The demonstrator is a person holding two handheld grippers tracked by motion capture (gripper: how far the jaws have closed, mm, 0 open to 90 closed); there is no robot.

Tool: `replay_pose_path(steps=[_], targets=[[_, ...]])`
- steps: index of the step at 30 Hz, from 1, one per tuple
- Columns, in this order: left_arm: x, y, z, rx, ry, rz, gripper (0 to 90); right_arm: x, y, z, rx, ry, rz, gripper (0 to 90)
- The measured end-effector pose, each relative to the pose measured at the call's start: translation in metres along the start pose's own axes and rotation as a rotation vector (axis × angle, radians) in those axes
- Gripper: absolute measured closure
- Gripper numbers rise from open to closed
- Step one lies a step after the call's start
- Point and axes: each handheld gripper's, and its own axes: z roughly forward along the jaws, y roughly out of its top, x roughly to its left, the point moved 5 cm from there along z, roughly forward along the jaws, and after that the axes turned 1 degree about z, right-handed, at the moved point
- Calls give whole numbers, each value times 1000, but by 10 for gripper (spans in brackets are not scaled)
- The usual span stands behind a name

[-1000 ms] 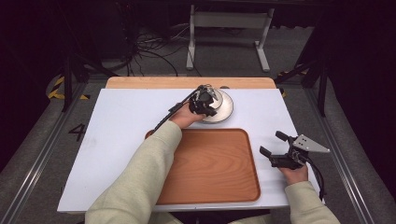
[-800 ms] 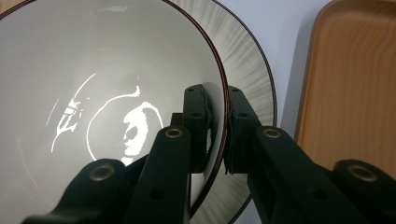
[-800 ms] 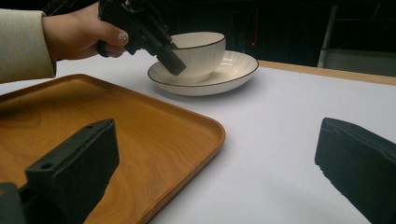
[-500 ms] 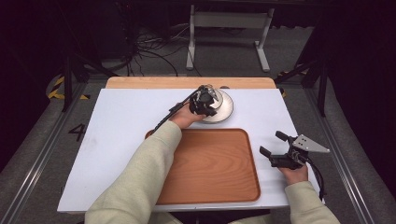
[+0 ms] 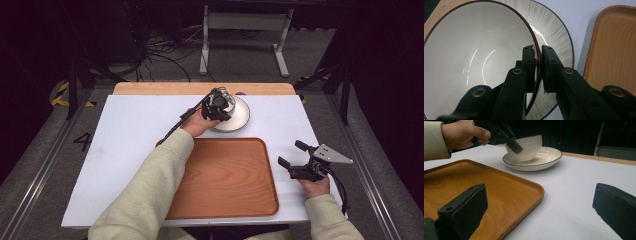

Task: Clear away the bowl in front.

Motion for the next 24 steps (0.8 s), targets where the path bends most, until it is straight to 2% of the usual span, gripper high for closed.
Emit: replay_pose_path(steps=[11, 12, 18, 20, 24], targets=[[-8, 3, -24, -18, 2, 6, 825, 0, 0, 0, 1, 1, 2, 4], [-10, 4, -29, -33, 3, 6, 825, 0, 0, 0, 1, 1, 2, 4], [-16, 6, -45, -57, -4, 2, 826, 0, 0, 0, 3, 3, 4, 4], [-19, 6, -52, -81, -19, -14, 826, 0, 0, 0, 2, 3, 4, 4], [-25, 6, -63, -82, -15, -2, 826, 0, 0, 1, 2, 4, 6, 4]])
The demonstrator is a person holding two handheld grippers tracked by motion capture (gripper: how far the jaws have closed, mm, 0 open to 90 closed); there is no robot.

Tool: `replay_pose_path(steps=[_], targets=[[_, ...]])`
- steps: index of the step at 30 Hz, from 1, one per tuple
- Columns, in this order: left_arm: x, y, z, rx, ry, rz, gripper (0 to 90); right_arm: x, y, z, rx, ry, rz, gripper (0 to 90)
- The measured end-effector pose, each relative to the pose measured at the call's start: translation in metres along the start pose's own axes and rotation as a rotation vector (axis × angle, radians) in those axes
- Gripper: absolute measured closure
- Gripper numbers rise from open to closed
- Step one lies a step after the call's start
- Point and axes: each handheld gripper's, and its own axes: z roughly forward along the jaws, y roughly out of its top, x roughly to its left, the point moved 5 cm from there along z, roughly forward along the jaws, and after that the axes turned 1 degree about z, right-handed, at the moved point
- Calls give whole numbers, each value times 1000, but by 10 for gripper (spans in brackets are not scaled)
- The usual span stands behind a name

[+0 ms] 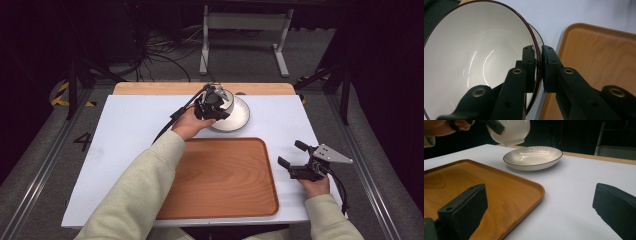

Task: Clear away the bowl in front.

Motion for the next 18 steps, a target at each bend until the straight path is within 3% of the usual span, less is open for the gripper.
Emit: replay_pose_path(steps=[18], targets=[[-27, -2, -35, -25, -24, 29, 826, 0, 0, 0, 0, 4, -2, 4]])
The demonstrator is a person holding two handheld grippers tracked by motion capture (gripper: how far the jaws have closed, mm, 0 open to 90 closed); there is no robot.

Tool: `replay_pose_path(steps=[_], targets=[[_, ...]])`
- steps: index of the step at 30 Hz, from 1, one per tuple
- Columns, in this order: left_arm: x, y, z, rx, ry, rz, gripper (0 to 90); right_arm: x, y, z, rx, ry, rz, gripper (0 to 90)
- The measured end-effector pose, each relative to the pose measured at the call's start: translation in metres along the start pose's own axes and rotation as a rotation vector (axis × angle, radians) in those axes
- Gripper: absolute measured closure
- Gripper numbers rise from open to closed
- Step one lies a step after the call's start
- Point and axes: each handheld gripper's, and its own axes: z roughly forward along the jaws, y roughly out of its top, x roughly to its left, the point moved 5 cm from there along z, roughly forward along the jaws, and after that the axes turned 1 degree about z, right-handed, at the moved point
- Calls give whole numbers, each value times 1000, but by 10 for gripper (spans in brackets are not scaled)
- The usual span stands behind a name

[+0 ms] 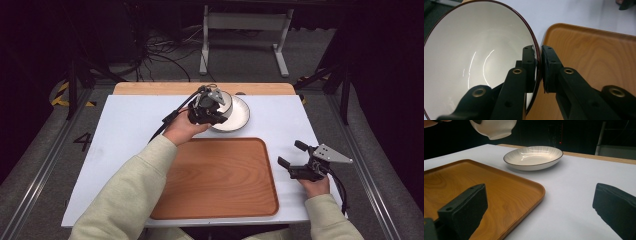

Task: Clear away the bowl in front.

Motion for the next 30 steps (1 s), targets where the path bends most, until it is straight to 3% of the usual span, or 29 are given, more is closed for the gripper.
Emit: replay_pose_path(steps=[6, 16, 30], targets=[[-15, 0, -12, -8, -26, 13, 826, 0, 0, 0, 0, -1, 1, 4], [-28, -6, -22, -16, -39, 28, 826, 0, 0, 0, 1, 2, 4, 4], [-57, -13, -33, -7, -74, 101, 827, 0, 0, 0, 0, 3, 7, 4]])
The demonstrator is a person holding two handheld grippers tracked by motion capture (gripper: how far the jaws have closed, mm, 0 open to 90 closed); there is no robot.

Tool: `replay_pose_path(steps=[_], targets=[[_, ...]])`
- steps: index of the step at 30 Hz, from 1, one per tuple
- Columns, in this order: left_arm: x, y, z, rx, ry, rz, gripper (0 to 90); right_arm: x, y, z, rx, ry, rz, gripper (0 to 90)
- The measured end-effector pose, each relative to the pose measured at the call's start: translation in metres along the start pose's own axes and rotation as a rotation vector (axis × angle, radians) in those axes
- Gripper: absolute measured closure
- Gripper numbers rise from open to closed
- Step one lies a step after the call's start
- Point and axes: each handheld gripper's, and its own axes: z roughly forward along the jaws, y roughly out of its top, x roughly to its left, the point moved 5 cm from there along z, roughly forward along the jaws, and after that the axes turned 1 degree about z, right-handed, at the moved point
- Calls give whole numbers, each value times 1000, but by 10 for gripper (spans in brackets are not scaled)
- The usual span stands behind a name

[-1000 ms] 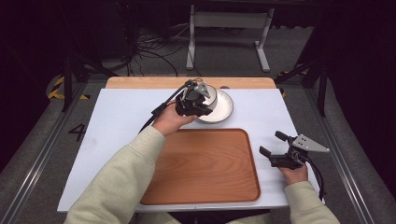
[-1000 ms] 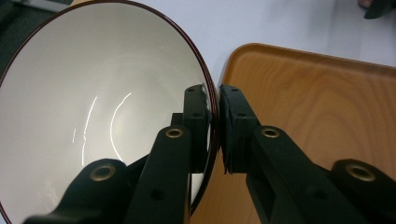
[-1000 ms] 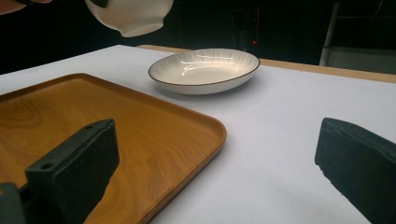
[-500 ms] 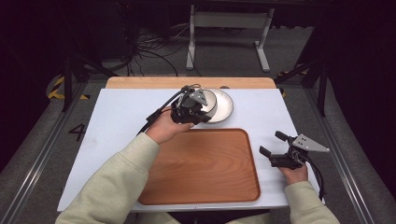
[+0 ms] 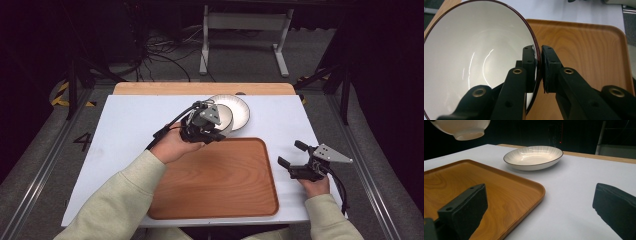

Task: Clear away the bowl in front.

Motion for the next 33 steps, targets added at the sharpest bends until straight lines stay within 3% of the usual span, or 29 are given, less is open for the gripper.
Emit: replay_pose_path(steps=[10, 15, 33], targets=[[-19, -7, -1, 16, -39, 24, 827, 0, 0, 0, -1, 0, 3, 4], [-28, -13, 1, 37, -39, 36, 828, -1, 0, 0, 0, -1, 1, 4], [-51, -30, 13, 76, -78, 45, 827, -1, 0, 0, 1, 1, 5, 4]])
